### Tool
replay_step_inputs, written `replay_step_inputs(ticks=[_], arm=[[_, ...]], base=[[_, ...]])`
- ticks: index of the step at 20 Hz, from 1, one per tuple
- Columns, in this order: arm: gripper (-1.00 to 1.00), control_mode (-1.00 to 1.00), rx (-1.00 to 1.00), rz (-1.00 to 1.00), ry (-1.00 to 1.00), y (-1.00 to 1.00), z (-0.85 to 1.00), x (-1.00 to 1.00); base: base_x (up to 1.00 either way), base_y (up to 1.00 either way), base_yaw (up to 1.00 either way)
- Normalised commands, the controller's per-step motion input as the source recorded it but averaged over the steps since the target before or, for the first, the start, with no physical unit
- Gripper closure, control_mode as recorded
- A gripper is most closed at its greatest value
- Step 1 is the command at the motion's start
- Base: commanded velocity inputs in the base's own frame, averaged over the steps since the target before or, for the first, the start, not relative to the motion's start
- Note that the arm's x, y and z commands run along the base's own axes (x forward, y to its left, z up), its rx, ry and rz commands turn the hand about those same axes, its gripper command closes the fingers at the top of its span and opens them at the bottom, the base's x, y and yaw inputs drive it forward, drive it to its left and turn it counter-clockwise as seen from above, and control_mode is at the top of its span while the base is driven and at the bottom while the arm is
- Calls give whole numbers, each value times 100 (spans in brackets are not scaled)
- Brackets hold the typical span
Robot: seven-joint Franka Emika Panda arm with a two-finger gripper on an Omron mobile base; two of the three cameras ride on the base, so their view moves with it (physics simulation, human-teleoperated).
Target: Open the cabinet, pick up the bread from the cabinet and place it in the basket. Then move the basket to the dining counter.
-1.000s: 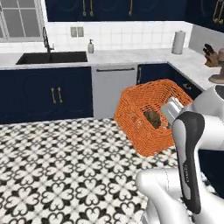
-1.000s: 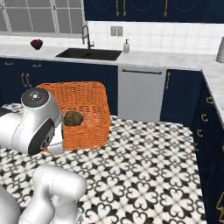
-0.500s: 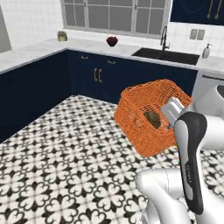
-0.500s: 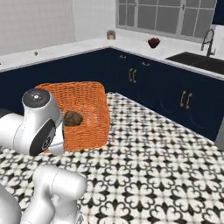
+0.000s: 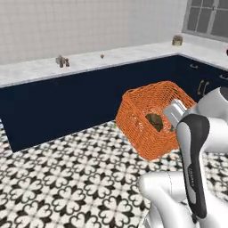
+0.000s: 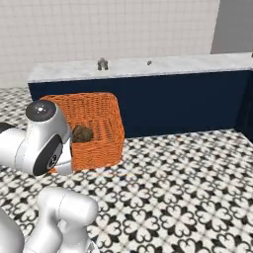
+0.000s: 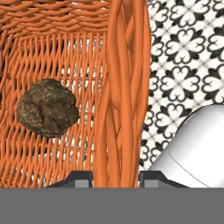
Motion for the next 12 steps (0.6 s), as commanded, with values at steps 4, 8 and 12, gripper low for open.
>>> replay_step_inputs(ticks=[4,8,12], arm=[[100,100,0,0,0,0,0,0],[100,100,0,0,0,0,0,0],[100,100,0,0,0,0,0,0]], base=[[96,12,66],[100,6,28],[100,21,16]])
